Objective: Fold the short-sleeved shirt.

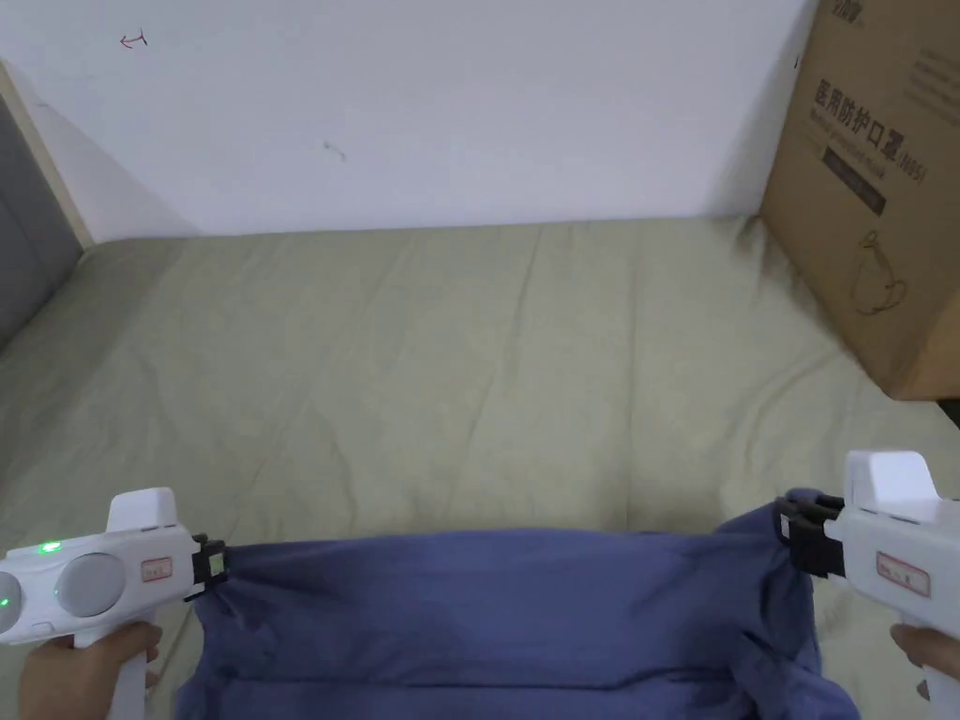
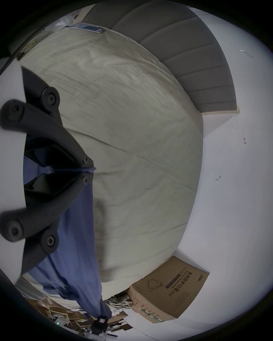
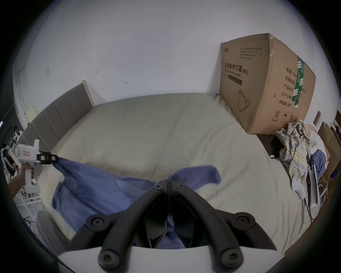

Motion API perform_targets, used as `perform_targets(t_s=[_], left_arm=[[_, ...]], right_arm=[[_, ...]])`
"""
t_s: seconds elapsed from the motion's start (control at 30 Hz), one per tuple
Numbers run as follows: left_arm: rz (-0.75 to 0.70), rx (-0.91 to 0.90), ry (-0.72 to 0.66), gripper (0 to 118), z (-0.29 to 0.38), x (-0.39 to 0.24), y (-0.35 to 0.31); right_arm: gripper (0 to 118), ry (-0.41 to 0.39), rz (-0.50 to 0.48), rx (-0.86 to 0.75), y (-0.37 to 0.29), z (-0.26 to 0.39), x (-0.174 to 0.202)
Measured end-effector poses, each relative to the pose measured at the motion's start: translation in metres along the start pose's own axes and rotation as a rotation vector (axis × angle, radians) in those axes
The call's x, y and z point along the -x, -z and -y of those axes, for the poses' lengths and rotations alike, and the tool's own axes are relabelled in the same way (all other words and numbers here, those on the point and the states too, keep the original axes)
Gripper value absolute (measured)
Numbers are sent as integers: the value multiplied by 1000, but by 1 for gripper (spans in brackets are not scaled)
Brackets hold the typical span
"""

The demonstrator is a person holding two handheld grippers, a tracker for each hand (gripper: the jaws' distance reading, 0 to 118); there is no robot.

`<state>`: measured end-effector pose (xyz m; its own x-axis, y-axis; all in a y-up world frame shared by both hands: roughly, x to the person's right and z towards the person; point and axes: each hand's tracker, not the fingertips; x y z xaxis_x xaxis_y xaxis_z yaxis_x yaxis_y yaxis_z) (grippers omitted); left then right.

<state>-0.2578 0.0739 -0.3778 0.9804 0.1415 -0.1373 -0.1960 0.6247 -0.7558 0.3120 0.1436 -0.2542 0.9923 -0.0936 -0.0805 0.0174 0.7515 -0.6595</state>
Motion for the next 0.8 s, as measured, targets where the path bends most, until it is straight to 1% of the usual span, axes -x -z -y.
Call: perform_targets(t_s=[0.13, 0.3, 0.5, 0.57, 0.63, 0.8], left_arm=[[2, 18, -14, 1, 28, 21, -18], [-4, 77, -10, 1, 73, 39, -40], [-11, 151, -28, 1, 126, 57, -34], [-26, 164, -23, 1, 141, 46, -48], [-37, 180, -16, 1, 152, 45, -46], [-67, 186, -1, 1, 166, 49, -34]], right_arm=[[1, 72, -28, -16, -34, 38, -1], [1, 129, -11, 19, -50, 91, -2], [1, 238, 41, 117, -39, 148, -7], [1, 272, 75, 138, -32, 163, -10], [1, 296, 117, 177, -22, 176, -14], [1, 312, 162, 241, 3, 195, -19]])
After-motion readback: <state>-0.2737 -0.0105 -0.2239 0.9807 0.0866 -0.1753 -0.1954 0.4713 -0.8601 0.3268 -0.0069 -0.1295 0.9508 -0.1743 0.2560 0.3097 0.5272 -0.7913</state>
